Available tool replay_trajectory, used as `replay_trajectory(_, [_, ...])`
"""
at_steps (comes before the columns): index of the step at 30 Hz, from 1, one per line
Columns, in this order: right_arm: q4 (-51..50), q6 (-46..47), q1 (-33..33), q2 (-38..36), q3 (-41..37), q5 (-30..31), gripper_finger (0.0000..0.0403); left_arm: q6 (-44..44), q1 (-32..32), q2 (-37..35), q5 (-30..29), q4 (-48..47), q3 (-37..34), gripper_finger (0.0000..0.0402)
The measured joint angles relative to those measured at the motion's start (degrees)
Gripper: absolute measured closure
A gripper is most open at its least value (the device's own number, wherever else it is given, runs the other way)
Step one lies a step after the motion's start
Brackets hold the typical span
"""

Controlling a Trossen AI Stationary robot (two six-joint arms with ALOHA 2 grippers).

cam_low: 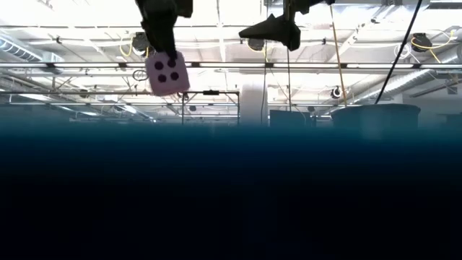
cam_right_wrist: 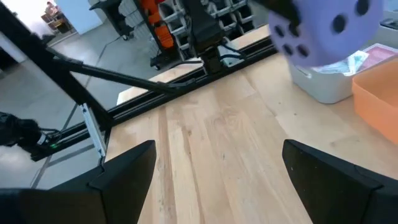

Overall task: Pick & Place Toys
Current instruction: Put the purple dice into the orange bin

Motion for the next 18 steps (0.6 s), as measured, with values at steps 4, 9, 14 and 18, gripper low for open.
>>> replay_trajectory(4, [0.16, 2.96, -1.65, 0.00, 0.00, 0.08, 0.0062, 7.98, 9.47, 0.88, 5.05, 4.56, 0.00, 0.0062])
replay_trajectory(9, [0.43, 5.60, -4.33, 0.00, 0.00, 0.12, 0.0062, 15.50, 16.77, 4.12, 9.40, 13.04, 0.00, 0.0062])
replay_trajectory(14, [1.49, 7.07, -7.26, 0.00, 0.00, 0.14, 0.0062, 23.42, 19.39, 9.40, 9.99, 15.00, 0.00, 0.0062])
replay_trajectory(18, [1.66, 8.44, -8.97, 0.00, 0.00, 0.19, 0.0062, 27.60, 21.16, 13.72, 9.98, 14.97, 0.09, 0.0062])
